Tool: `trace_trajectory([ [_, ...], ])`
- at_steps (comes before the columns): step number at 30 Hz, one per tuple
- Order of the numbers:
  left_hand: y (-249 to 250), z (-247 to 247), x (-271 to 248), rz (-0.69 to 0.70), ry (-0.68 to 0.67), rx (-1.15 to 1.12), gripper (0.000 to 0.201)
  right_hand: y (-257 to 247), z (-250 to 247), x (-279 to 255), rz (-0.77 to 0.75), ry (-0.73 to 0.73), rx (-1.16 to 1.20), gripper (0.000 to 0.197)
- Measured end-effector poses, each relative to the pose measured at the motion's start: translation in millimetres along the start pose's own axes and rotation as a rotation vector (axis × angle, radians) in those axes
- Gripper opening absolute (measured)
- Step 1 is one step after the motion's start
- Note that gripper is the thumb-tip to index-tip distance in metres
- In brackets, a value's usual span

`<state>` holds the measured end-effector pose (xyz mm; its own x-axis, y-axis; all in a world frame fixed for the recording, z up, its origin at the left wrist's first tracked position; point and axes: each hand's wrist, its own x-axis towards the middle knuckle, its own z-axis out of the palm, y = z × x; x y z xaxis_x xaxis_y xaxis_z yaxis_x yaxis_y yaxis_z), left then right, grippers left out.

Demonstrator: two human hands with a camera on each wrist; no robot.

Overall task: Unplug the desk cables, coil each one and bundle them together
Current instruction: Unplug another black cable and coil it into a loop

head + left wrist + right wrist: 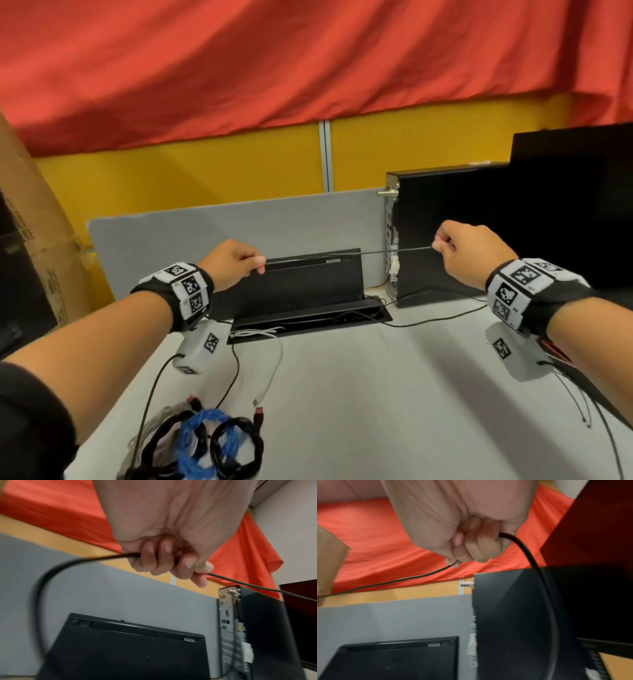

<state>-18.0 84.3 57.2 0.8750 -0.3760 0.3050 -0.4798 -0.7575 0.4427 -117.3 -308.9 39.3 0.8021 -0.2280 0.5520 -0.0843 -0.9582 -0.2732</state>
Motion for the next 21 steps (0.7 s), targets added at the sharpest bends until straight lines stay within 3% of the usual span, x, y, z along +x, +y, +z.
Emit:
trace_trajectory([
  [5,-19,-7,2,-0.054,0.053,0.029,0.03,37,7,-7,0.161,0.065,-0.081,0.014],
  [7,-17,-5,3,-0.048,0.075,0.014,0.031,43,11,-11,0.204,-0.009,-0.083,0.014],
  [10,0,2,5,0.003,0.085,-0.049,0.031,32,13,-17,0.235,-0.247,-0.099,0.012],
  [14,35,18,6,0.108,0.034,-0.089,0.03,-19,9,-26,0.096,-0.396,-0.055,0.032],
  [18,68,37,7,0.209,-0.007,-0.135,0.029,-88,2,-33,-0.107,-0.366,0.224,0.036],
  [21,87,47,8,0.283,-0.021,-0.165,0.027,-123,4,-34,-0.143,-0.371,0.507,0.044],
])
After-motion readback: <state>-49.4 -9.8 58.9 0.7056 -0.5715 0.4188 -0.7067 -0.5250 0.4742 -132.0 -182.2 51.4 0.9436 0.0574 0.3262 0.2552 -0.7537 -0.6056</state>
